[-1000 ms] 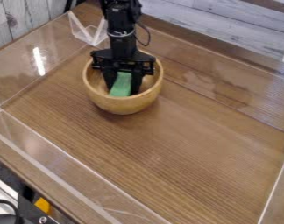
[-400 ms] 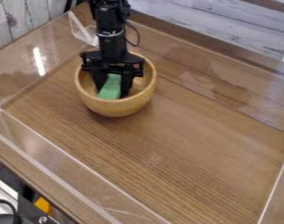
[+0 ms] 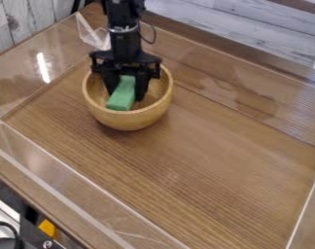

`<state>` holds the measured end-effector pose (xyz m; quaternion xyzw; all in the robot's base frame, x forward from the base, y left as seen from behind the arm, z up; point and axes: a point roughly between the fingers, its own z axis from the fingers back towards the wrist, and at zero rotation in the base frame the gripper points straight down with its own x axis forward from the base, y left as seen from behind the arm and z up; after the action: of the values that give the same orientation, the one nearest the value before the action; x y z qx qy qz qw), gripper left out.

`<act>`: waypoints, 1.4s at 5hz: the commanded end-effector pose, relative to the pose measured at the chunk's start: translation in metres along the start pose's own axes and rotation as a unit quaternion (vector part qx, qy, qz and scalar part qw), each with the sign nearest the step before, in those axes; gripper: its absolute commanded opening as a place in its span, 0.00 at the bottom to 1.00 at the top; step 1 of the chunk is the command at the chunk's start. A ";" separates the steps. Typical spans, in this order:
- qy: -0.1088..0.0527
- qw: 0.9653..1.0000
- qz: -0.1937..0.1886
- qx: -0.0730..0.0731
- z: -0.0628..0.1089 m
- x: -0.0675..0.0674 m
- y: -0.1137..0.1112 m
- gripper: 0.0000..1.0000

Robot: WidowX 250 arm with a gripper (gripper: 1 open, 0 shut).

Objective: Remove the green block from inside the brown bowl and put it on the table

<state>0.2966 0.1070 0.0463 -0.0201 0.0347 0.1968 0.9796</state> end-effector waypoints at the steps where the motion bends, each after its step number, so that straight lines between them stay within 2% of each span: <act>1: -0.066 0.998 0.004 -0.015 0.051 -0.004 -0.004 0.00; 2: -0.083 0.996 -0.003 -0.029 0.073 -0.018 -0.016 0.00; 3: -0.092 0.995 -0.016 -0.038 0.093 -0.028 -0.027 0.00; 4: -0.088 0.995 -0.037 -0.036 0.092 -0.042 -0.040 0.00; 5: -0.080 0.994 -0.074 -0.032 0.080 -0.060 -0.062 0.00; 6: -0.073 0.992 -0.101 -0.023 0.059 -0.073 -0.086 0.00; 7: -0.071 0.992 -0.104 -0.016 0.048 -0.079 -0.100 0.00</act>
<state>0.2623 -0.0124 0.0954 -0.0258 -0.0250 0.0963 0.9947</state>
